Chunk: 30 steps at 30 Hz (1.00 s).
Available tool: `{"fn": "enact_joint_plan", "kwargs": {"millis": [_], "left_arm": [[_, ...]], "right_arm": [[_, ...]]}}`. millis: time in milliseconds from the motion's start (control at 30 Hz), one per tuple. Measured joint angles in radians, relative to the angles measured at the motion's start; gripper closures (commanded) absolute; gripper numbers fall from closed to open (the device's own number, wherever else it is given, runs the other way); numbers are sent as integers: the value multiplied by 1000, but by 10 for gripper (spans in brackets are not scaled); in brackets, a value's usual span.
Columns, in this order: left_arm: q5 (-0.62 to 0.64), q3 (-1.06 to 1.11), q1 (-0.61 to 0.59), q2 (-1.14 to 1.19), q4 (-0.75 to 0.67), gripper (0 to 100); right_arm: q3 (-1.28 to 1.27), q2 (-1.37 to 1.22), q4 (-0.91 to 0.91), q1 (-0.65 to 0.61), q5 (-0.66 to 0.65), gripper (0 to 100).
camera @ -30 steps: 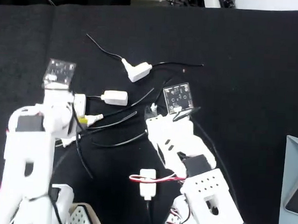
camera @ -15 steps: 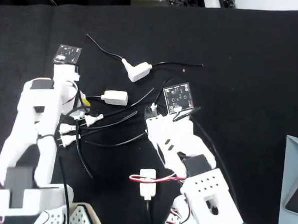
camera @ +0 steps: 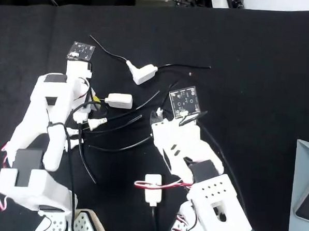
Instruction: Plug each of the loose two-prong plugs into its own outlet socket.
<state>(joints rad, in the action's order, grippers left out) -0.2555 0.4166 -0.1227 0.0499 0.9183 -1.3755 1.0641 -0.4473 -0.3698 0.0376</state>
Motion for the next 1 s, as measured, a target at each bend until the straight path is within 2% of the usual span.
{"fn": "enact_joint_plan", "kwargs": {"millis": [167,333,533,1000], "left_arm": [[-2,-43,-14,87,-15,728],[3,-117,-101,213,-29,730],[3,-221,-164,230,92,801],[3,-256,-152,230,150,919]], "right_arm": [[0,0,0,0,0,985],[0,0,0,0,0,985],[0,0,0,0,0,985],[0,0,0,0,0,985]]}}
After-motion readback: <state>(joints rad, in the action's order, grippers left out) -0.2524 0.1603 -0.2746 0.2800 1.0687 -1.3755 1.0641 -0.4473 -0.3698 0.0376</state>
